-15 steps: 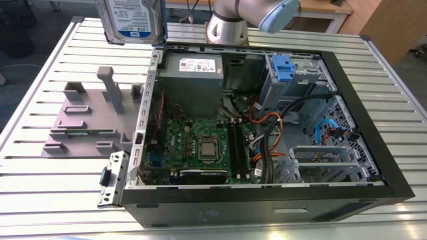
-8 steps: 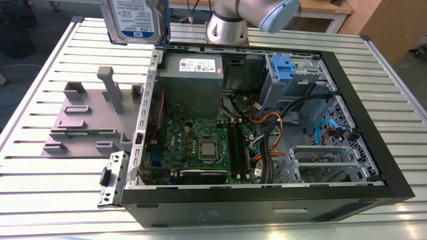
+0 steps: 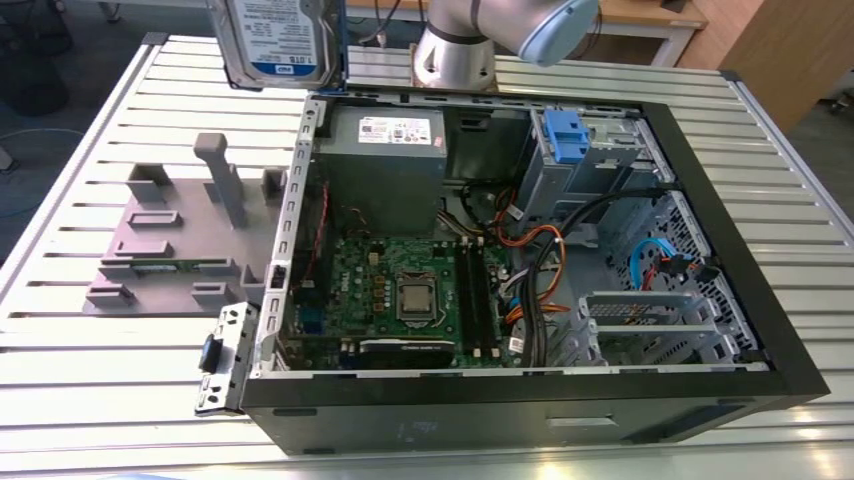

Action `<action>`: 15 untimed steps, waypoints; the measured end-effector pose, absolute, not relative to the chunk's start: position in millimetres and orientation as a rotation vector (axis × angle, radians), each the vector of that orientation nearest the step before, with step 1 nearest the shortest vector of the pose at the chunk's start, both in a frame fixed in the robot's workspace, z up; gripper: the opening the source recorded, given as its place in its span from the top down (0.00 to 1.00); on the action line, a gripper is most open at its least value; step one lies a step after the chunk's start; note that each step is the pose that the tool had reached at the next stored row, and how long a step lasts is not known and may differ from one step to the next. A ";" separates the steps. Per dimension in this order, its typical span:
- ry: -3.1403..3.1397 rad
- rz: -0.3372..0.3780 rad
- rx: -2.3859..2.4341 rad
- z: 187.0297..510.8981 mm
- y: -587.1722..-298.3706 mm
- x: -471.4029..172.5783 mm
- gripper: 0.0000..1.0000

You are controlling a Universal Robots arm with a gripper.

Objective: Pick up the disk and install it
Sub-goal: 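Pick up the disk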

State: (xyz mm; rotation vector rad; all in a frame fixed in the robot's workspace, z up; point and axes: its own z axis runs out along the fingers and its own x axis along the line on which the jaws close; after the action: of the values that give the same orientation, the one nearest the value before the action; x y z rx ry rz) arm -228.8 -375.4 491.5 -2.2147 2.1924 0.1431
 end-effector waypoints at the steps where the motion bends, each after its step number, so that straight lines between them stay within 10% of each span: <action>1: 2.192 0.143 -2.215 491.5 -375.4 -227.8 0.63; 15: 2.192 0.143 -2.215 491.2 -375.4 -215.9 0.63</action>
State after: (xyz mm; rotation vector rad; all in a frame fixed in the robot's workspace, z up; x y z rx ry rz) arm -215.9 -375.4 491.2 -2.2148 2.1924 0.1431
